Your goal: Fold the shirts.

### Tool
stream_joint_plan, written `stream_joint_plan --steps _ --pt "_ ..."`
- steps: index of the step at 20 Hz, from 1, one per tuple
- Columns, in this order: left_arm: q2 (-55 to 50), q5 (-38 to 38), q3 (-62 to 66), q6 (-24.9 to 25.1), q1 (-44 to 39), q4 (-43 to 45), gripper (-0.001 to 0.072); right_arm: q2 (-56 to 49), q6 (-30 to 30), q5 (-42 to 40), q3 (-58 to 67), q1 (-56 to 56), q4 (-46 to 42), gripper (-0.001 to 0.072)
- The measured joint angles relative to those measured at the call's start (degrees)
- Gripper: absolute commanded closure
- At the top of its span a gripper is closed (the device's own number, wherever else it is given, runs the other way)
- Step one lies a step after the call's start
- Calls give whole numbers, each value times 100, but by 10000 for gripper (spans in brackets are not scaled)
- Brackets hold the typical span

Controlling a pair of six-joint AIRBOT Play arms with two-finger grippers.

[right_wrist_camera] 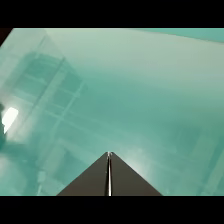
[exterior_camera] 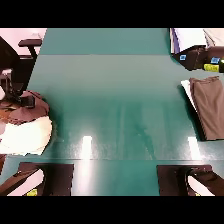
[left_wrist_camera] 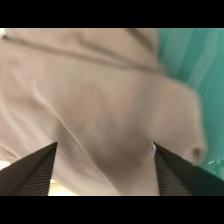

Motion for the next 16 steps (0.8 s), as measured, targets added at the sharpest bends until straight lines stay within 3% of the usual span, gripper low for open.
stream_joint_plan --steps 1,2,6,11,16 --pt "-33 85 -98 -24 15 0 564 0 -2 -11 4 0 2 693" --pt "-55 133 -157 -39 28 -2 679 0 0 -22 4 0 2 693" --pt "70 70 146 -79 66 20 683 0 0 -85 13 0 7 694" --pt "920 -103 1639 22 -42 -470 685 0 2 -199 201 0 33 694" --pt "1390 -588 3285 269 -1204 -960 686 0 4 -470 896 -44 2 694"
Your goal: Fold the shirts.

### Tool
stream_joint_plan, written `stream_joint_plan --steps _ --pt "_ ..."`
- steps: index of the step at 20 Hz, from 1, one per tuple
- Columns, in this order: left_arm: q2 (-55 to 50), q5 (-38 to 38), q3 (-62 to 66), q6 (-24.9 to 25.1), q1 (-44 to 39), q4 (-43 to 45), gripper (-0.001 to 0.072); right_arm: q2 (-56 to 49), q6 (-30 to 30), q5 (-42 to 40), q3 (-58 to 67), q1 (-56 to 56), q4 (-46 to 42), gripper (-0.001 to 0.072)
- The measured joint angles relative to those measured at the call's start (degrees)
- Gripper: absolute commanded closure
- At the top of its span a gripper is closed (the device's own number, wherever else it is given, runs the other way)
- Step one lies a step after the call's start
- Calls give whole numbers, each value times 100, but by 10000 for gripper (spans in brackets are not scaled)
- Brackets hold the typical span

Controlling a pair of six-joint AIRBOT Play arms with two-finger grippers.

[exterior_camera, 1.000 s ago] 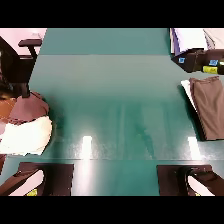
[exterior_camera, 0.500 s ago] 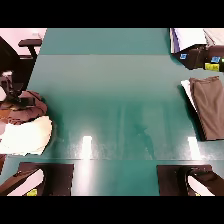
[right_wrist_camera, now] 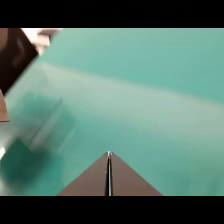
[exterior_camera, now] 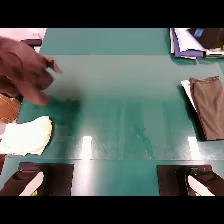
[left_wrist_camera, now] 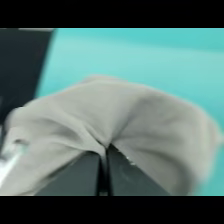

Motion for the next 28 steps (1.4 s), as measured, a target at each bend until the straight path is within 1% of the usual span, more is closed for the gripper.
stream_joint_plan --steps 4,7,8,9,10,12,13,15,17,19,23,26,28 --pt "-216 -256 398 -55 -1469 -103 686 0 0 -66 511 -149 -9 694" --pt "-881 -396 485 -129 -2723 -166 682 0 0 15 750 -256 -11 694" --pt "-1196 -396 498 -140 -3152 -225 649 0 -2 59 800 -278 -9 694" --pt "-1504 -363 505 -140 -3523 -299 349 0 -2 109 831 -291 -7 694" --pt "-1810 -190 520 -129 -3862 -389 95 0 -2 170 859 -304 -9 694" --pt "-2413 133 542 -35 -4389 -619 92 0 -2 284 890 -317 -9 693" --pt "-2629 297 566 15 -4522 -734 92 0 -2 345 898 -319 -7 694" --pt "-2907 509 601 63 -4492 -756 92 0 -2 439 911 -328 -9 693" --pt "-3045 586 614 81 -4138 -822 93 0 -2 522 916 -328 -7 694" --pt "-3176 542 553 81 -3589 -909 92 0 -2 584 916 -328 -7 693" --pt "-3545 520 179 240 -2570 -1718 93 0 -2 621 828 -328 -4 694" --pt "-4046 527 -76 448 -2173 -2323 93 0 -2 640 693 -328 -2 693" --pt "-4417 551 -155 595 -2085 -2671 93 0 0 643 619 -328 -2 694"
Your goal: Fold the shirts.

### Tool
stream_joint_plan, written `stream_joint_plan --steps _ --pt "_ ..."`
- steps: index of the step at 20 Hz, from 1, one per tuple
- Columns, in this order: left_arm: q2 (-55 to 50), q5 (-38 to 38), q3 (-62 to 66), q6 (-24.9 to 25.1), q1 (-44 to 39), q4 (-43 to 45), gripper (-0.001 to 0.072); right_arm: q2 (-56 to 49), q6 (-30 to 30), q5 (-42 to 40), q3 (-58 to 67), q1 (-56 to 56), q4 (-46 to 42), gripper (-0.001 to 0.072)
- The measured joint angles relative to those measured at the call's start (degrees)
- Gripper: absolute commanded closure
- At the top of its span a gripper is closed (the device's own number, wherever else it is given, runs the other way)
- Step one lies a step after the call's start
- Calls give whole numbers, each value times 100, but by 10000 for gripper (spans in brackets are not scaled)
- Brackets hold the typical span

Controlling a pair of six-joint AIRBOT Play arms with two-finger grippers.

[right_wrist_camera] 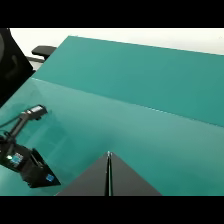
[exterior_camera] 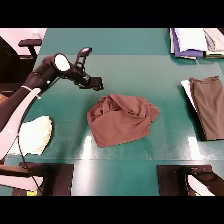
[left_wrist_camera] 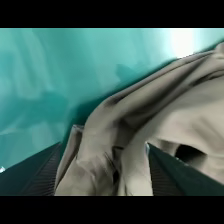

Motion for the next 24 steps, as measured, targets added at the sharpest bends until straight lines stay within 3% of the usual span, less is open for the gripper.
stream_joint_plan --steps 4,5,7,8,9,16,20,21,23,24 --pt "-538 131 -63 192 -20 -407 95 0 0 11 -59 0 4 694" --pt "-623 203 -63 216 -42 -490 161 2 0 11 -66 0 7 694" --pt "-750 236 -74 249 -85 -538 439 0 0 24 -74 0 7 693" --pt "-782 278 -74 260 -92 -599 630 0 0 24 -76 0 7 694" --pt "-813 293 -63 267 -83 -599 682 0 0 31 -79 0 4 694" --pt "-361 -138 763 293 588 -398 682 -46 83 732 -214 -2 -111 694" --pt "328 -269 1158 297 1110 144 682 28 328 997 -1233 -2 -151 692" --pt "463 -306 1200 295 1191 304 682 24 407 992 -1633 -2 -162 647" --pt "662 -424 1257 297 1300 645 682 -87 560 903 -2428 -2 -142 257" --pt "715 -496 1270 297 1325 778 682 -212 614 852 -2817 20 -149 257"
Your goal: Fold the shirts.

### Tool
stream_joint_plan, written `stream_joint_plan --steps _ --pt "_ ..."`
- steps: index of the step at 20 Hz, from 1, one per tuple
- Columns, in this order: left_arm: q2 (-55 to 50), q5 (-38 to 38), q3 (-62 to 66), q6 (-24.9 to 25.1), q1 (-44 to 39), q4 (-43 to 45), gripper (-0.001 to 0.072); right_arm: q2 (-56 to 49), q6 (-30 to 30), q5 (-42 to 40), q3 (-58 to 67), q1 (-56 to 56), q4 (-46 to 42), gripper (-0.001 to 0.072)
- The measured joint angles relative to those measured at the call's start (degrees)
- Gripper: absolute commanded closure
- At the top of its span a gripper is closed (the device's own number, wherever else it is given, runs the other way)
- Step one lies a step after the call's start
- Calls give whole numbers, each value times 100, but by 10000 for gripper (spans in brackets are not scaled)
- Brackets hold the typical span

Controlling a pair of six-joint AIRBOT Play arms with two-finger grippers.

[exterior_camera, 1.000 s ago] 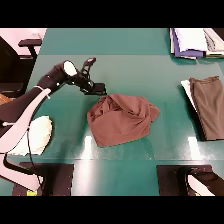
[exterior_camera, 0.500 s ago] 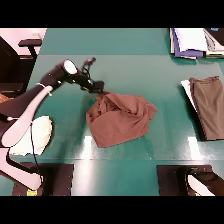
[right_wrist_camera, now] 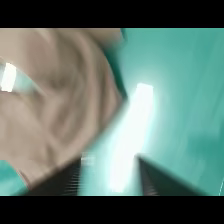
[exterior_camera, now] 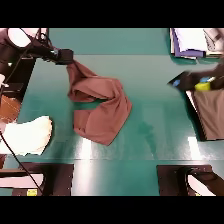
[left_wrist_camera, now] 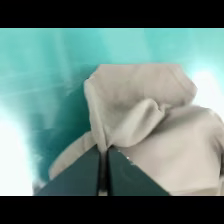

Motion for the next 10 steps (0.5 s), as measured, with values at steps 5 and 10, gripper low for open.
stream_joint_plan --steps 5,10 --pt "122 -192 37 0 70 365 682 -1025 76 -675 -1294 439 590 262" --pt "144 -254 42 0 83 494 682 -2267 -136 -1458 -1331 1263 1541 264"
